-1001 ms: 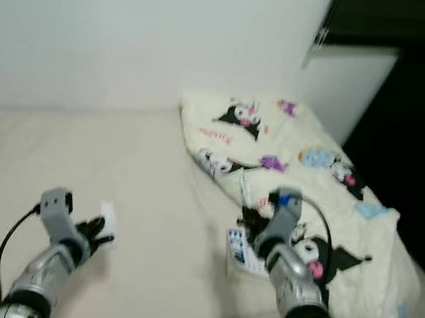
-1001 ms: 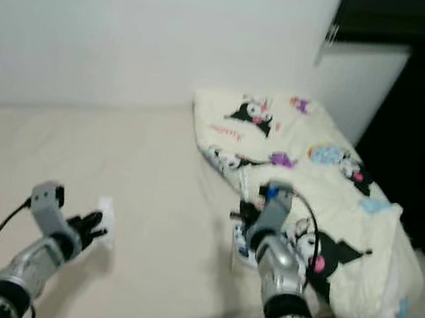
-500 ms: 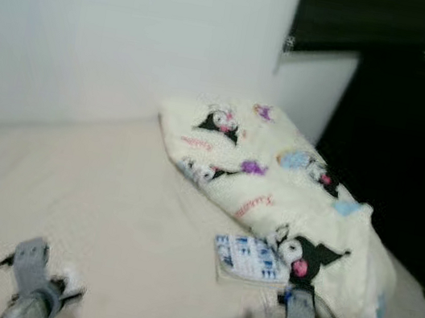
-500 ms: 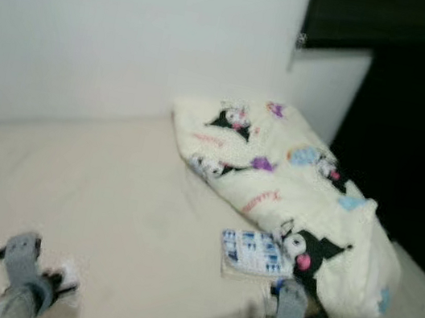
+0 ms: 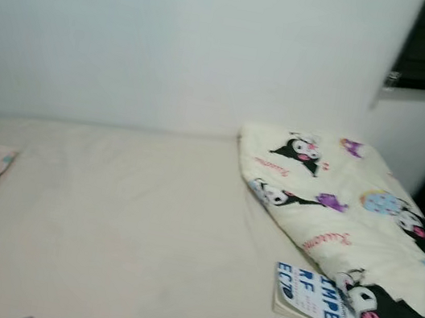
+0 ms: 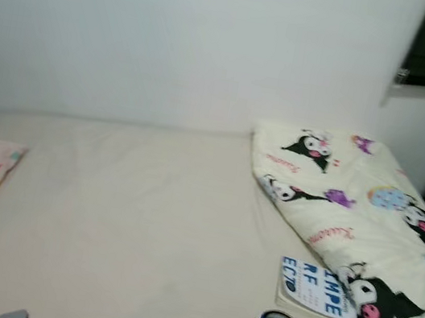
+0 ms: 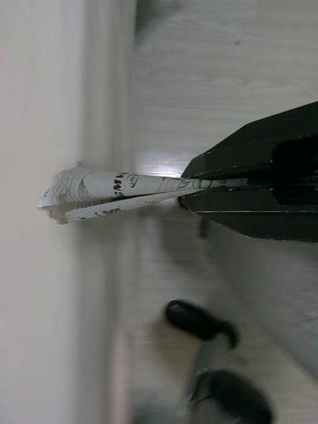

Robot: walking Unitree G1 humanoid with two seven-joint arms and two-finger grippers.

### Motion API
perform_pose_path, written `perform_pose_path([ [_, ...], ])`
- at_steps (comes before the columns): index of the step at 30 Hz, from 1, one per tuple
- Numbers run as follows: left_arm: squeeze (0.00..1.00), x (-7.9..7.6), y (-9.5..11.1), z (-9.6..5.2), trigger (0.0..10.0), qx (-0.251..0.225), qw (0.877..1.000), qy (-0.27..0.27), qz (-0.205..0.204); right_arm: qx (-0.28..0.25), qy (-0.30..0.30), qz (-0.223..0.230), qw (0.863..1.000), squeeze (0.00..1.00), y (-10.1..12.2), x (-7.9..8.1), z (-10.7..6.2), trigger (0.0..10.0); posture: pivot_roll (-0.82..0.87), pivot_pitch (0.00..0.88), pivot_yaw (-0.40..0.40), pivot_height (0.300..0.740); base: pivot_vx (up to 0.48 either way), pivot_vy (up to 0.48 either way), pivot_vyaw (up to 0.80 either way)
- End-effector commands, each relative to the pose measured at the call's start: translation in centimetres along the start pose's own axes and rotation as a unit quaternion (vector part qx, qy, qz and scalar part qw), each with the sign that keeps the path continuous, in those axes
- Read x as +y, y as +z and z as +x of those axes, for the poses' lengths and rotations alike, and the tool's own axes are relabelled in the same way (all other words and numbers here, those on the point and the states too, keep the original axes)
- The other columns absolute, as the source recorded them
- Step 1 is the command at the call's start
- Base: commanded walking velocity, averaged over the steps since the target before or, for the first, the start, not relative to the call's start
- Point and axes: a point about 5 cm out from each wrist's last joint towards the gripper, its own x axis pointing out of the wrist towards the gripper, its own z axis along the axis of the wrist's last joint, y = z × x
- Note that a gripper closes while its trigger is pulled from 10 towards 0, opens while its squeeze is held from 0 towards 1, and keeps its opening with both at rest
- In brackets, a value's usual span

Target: Clean up the room

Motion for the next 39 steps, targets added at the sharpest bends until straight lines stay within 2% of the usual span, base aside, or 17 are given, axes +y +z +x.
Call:
perform_pose_path([
  [1, 0.0, -0.5, 1.0, 0.1, 10.0, -0.015, 1.0, -0.011, 0.022, 0.011, 0.002, -0.019, 1.0, 0.0, -0.4, 0.2, 0.0, 10.0, -0.09, 0.0, -0.033, 0.74, 0.0, 0.0, 0.77],
  [9, 0.0, -1.1, 1.8, 0.3, 10.0, -0.013, 0.998, -0.01, 0.053, 0.019, 0.003, -0.032, 0.999, 0.0, -1.0, 0.4, -0.1, 10.0, -0.09, 0.0, -0.027, 0.74, 0.0, 0.0, 0.77],
  [13, 0.0, -1.1, 1.2, 0.3, 10.0, 0.012, 0.998, -0.004, 0.062, 0.026, 0.001, -0.036, 0.999, 0.0, -1.3, 0.7, 0.0, 10.0, -0.08, 0.0, -0.029, 0.74, -0.24, 0.0, 0.77],
  [16, 0.0, -1.2, 1.2, 0.3, 10.0, 0.005, 0.998, -0.012, 0.057, 0.031, 0.001, -0.04, 0.999, 0.0, -1.5, 1.1, 0.0, 10.0, -0.08, 0.0, -0.032, 0.74, -0.455, 0.0, 0.77],
  [20, 0.0, -1.1, 0.9, 0.2, 10.0, 0.005, 0.997, -0.014, 0.071, 0.032, 0.004, -0.047, 0.998, 0.0, -1.4, 1.7, 0.1, 10.0, -0.08, 0.0, -0.037, 0.74, 0.0, 0.0, 0.77],
  [23, 0.0, -0.5, 0.0, 0.1, 10.0, 0.029, 0.995, 0.011, 0.091, 0.031, 0.006, -0.051, 0.998, 0.0, -1.2, 2.0, 0.2, 10.0, -0.08, 0.0, -0.039, 0.74, -0.277, 0.0, 0.77],
  [25, 0.0, -0.5, 0.0, 0.1, 10.0, 0.024, 0.997, 0.008, 0.078, 0.03, 0.009, -0.054, 0.998, 0.0, -1.0, 2.3, 0.2, 10.0, -0.08, 0.0, -0.041, 0.74, 0.0, 0.0, 0.77],
  [32, 0.0, -0.9, -0.3, 0.1, 10.0, 0.025, 0.996, -0.002, 0.091, 0.027, 0.013, -0.057, 0.998, 0.0, -0.7, 3.0, 0.3, 10.0, -0.07, 0.0, -0.042, 0.74, 0.0, 0.0, 0.77],
  [39, 0.0, -1.9, 0.3, 0.2, 10.0, 0.012, 0.995, -0.013, 0.094, 0.023, 0.017, -0.057, 0.998, 0.0, -0.2, 3.7, 0.5, 10.0, -0.08, 0.0, -0.038, 0.74, 0.0, 0.0, 0.77],
])
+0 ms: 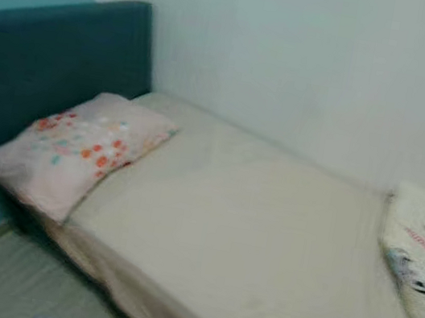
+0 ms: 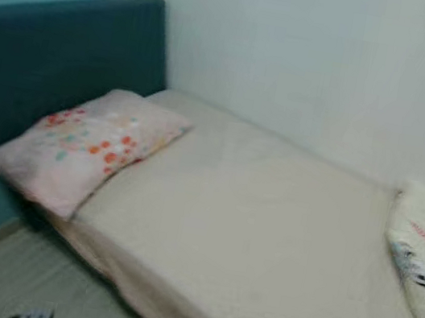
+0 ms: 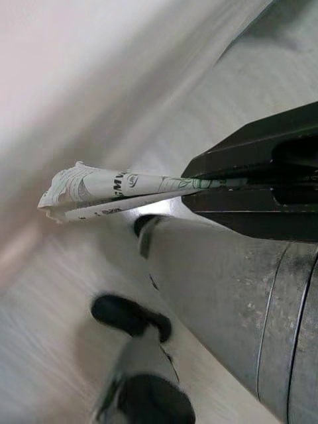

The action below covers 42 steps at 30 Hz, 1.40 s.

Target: Clean up the room

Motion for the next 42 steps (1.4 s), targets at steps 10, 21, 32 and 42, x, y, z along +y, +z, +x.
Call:
perform_pose_path([
  [10, 0.0, 1.7, -0.3, -0.2, 10.0, -0.007, 1.0, 0.002, 0.008, 0.002, -0.01, -0.002, 1.0, 0.0, -0.4, -1.4, -0.2, 10.0, -0.08, 0.0, -0.038, 0.74, 0.0, 0.0, 0.77],
  [21, 0.0, 0.7, -1.4, -0.3, 10.0, 0.012, 1.0, -0.012, 0.018, 0.007, -0.025, -0.023, 0.999, 0.0, -1.0, -3.9, -0.7, 10.0, -0.14, 0.0, -0.053, 0.74, 0.0, 0.0, 0.77],
  [32, 0.0, -4.3, 1.3, 0.2, 10.0, -0.009, 0.998, -0.041, 0.037, 0.007, -0.028, -0.018, 0.999, 0.0, -1.1, -3.9, -0.7, 10.0, -0.15, 0.0, -0.037, 0.74, 0.0, 0.0, 0.77],
  [42, 0.0, -2.1, 1.6, 0.2, 10.0, -0.015, 0.999, -0.032, 0.034, 0.013, -0.04, -0.031, 0.999, 0.0, -1.7, -3.7, -0.7, 10.0, -0.13, 0.0, -0.027, 0.74, 0.0, 0.0, 0.65],
])
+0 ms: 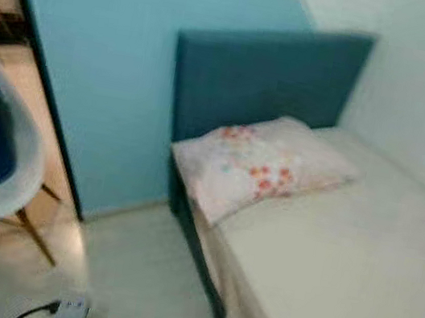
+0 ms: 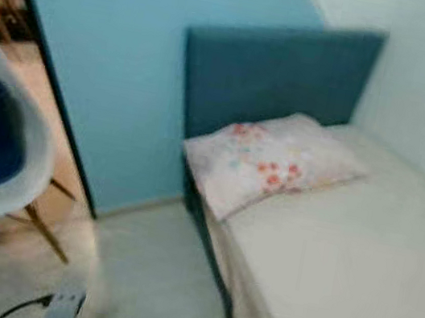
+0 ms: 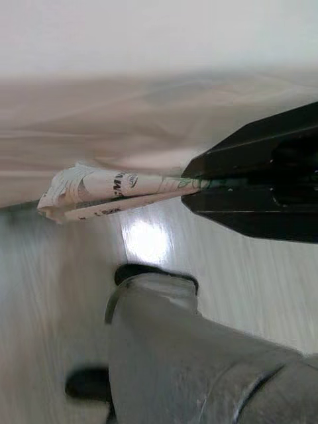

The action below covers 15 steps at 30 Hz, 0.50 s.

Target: Clean up the room

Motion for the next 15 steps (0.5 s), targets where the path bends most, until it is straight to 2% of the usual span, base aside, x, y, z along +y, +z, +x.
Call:
perform_pose_path([
  [1, 0.0, 0.4, -0.2, -0.1, 10.0, 0.003, 1.0, 0.003, 0.002, -0.011, 0.001, -0.009, 1.0, 0.0, 0.8, 0.4, 0.1, 10.0, -0.13, 0.0, -0.027, 0.74, 0.0, 0.0, 0.0],
  [8, 0.0, 1.2, -1.1, -0.2, 10.0, 0.017, 1.0, 0.006, 0.012, -0.011, 0.007, 0.005, 1.0, 0.0, 1.3, 1.7, 0.3, 10.0, -0.09, 0.0, -0.035, 0.74, 0.035, 0.0, 0.0],
  [11, 0.0, 1.7, -1.4, -0.3, 10.0, 0.015, 1.0, 0.015, -0.001, -0.019, 0.028, -0.004, 0.999, 0.0, 2.2, 3.2, 0.4, 10.0, -0.08, 0.0, -0.04, 0.74, 0.444, 0.0, 0.0],
  [13, 0.0, 1.8, -1.4, -0.4, 10.0, 0.015, 1.0, 0.018, -0.003, -0.022, 0.032, -0.008, 0.999, 0.0, 2.4, 3.5, 0.4, 10.0, -0.08, 0.0, -0.04, 0.74, 0.48, 0.0, 0.0],
  [15, 0.0, 2.0, -1.5, -0.4, 10.0, 0.013, 1.0, 0.022, -0.009, -0.022, 0.031, -0.016, 0.999, 0.0, 2.5, 3.5, 0.4, 10.0, -0.07, 0.0, -0.039, 0.74, 0.48, 0.0, 0.76],
])
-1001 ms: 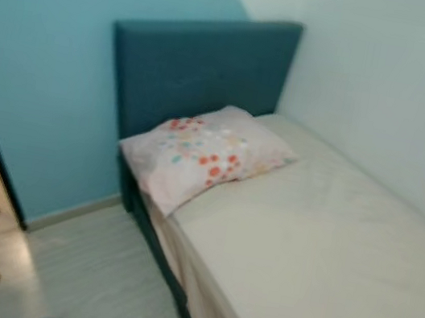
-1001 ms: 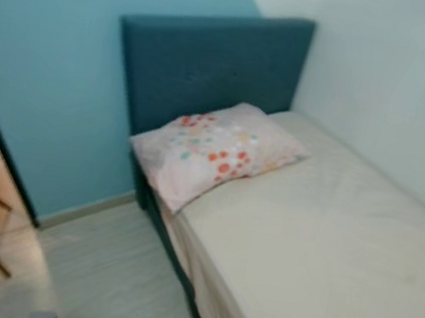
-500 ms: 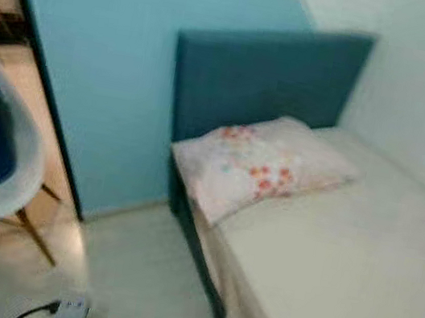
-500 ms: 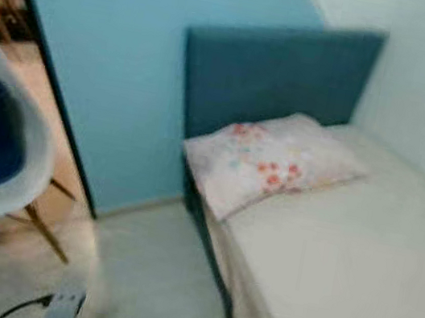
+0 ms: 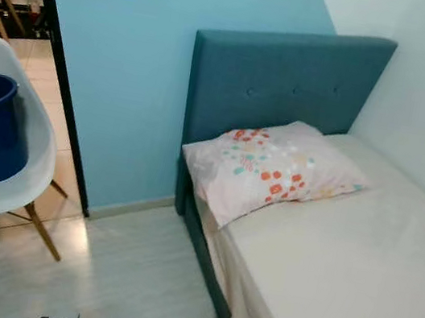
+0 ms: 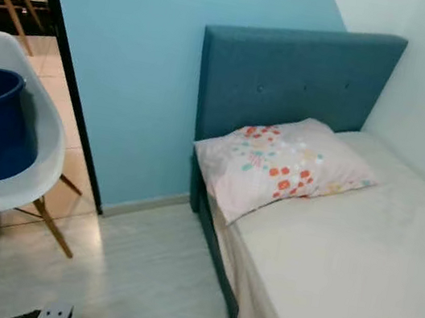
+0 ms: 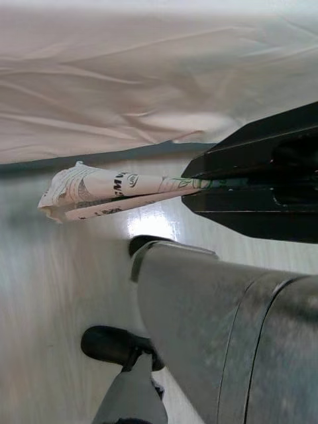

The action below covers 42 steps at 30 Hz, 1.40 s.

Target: Clean up the room

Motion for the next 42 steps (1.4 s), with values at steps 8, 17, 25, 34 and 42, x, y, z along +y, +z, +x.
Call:
perform_pose_path([
  [8, 0.0, 2.0, 1.6, -0.1, 10.0, -0.041, 0.998, 0.04, -0.028, -0.027, -0.028, 0.003, 0.999, 0.0, 1.9, -1.9, -0.1, 10.0, -0.06, 0.0, -0.04, 0.74, 0.48, 0.0, 0.76],
  [17, 0.0, 2.4, 9.8, -0.6, 10.0, -0.172, 0.983, 0.046, -0.037, -0.197, -0.007, -0.022, 0.98, 0.0, 11.7, -4.7, -1.5, 10.0, -0.06, 0.0, -0.025, 0.74, 0.444, 0.0, 0.76],
  [25, 0.0, 1.4, 14.6, -1.6, 10.0, -0.264, 0.963, 0.04, -0.024, -0.293, 0.084, -0.093, 0.948, 0.0, 17.6, -2.1, -3.0, 10.0, -0.05, 0.0, -0.014, 0.74, 0.383, 0.0, 0.76],
  [34, 0.0, 1.1, 19.1, -3.8, 10.0, -0.381, 0.923, 0.058, -0.005, -0.344, 0.169, -0.127, 0.915, 0.0, 20.0, -0.8, -4.4, 10.0, -0.05, 0.0, -0.013, 0.74, 0.364, 0.0, 0.76],
  [42, 0.0, -0.2, 25.0, -8.0, 10.0, -0.523, 0.848, 0.088, 0.008, -0.411, 0.198, -0.123, 0.881, 0.0, 23.5, -0.6, -6.5, 10.0, -0.04, 0.0, -0.02, 0.74, 0.352, 0.0, 0.22],
])
